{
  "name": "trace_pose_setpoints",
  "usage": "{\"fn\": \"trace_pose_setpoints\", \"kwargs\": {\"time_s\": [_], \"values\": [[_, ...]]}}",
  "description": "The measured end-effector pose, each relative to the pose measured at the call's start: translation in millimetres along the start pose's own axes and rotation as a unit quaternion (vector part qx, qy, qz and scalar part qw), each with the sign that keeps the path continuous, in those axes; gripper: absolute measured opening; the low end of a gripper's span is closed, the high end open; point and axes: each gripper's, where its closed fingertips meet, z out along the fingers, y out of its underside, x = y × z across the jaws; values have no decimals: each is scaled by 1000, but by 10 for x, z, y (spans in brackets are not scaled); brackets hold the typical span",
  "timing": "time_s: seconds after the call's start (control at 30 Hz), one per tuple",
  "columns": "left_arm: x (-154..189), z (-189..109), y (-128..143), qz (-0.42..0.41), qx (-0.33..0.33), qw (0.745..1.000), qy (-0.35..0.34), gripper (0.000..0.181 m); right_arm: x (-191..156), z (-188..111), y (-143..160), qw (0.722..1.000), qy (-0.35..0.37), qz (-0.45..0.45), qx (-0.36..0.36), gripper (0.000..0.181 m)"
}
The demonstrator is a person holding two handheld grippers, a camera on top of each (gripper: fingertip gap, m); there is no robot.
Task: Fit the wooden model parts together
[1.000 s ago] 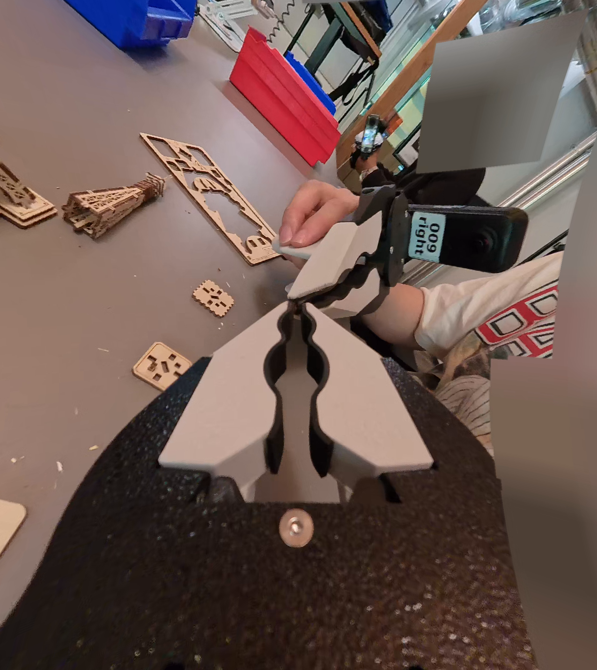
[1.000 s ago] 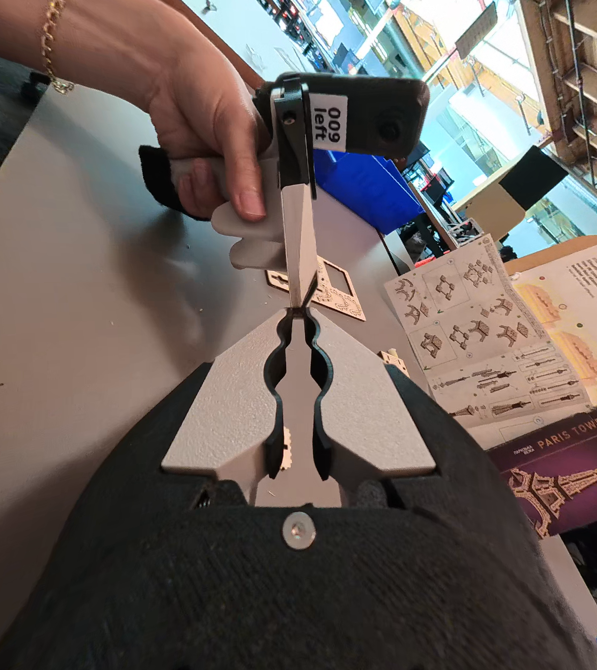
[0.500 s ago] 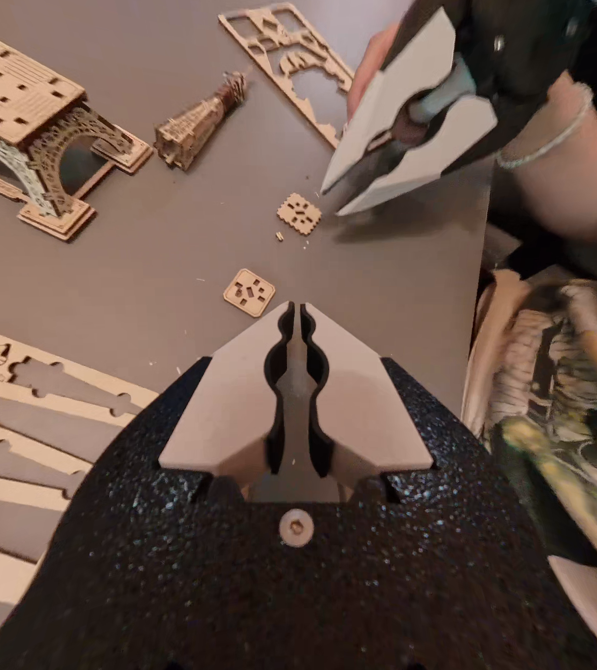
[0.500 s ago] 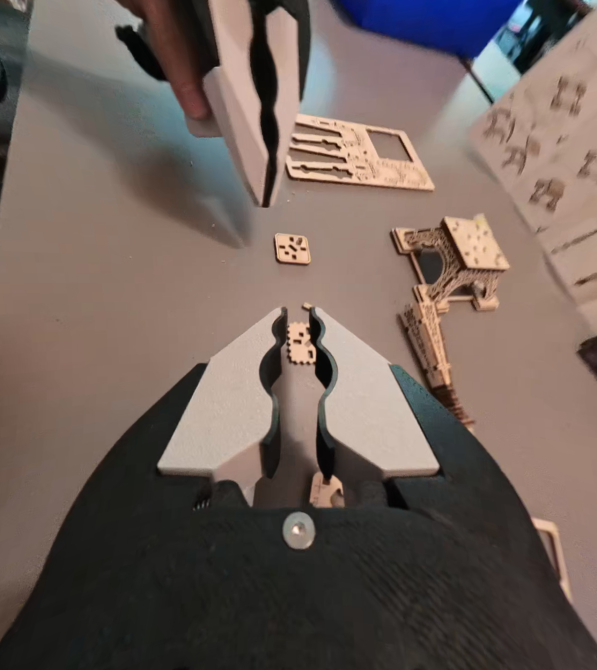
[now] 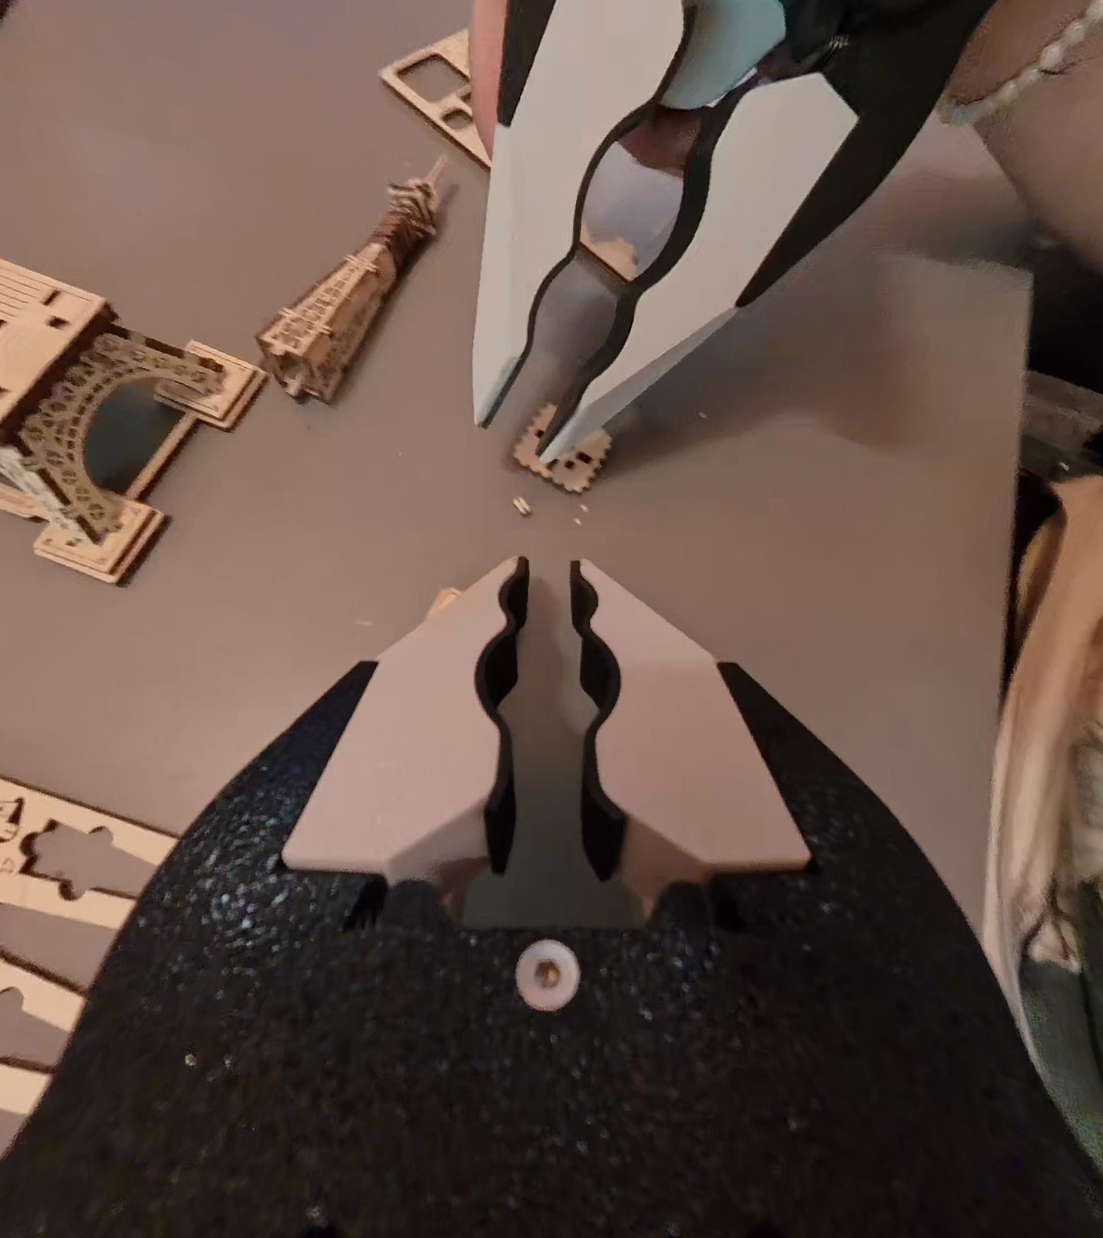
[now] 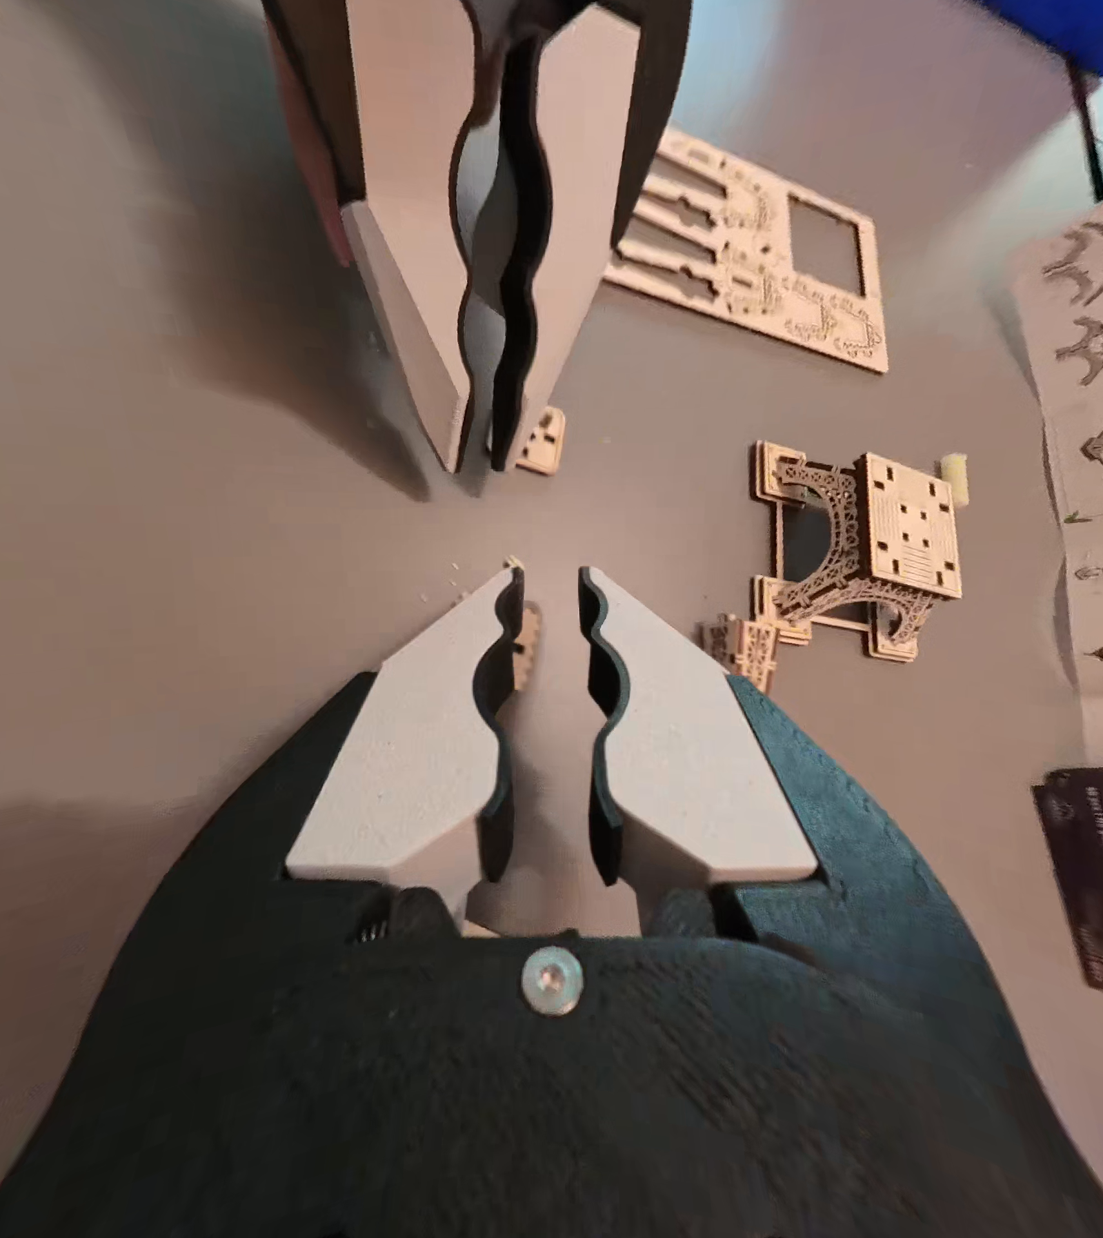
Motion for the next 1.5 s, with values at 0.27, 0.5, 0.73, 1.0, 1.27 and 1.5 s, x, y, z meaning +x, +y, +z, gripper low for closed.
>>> {"fn": "trace_pose_setpoints", "kwargs": {"time_s": [0.27, 0.5, 0.73, 1.0, 1.27, 1.5], "values": [[-99, 216, -59, 0, -8, 996, -86, 11, 320, -96, 194, 999, 35, 28, -16, 14], [-127, 268, -55, -24, -27, 994, -99, 5, 323, -133, 192, 996, 54, 64, 8, 10], [-116, 272, -56, -5, -23, 995, -102, 0, 318, -165, 114, 994, 51, 90, 36, 10], [-95, 273, -95, -44, -20, 995, -82, 14, 292, -193, 185, 993, 47, 99, 37, 10], [-129, 286, -78, 26, -52, 996, -71, 5, 274, -198, 193, 994, 40, 98, 41, 10], [-116, 307, -92, 81, -51, 994, -48, 1, 242, -187, 174, 993, 28, 103, 45, 10]]}}
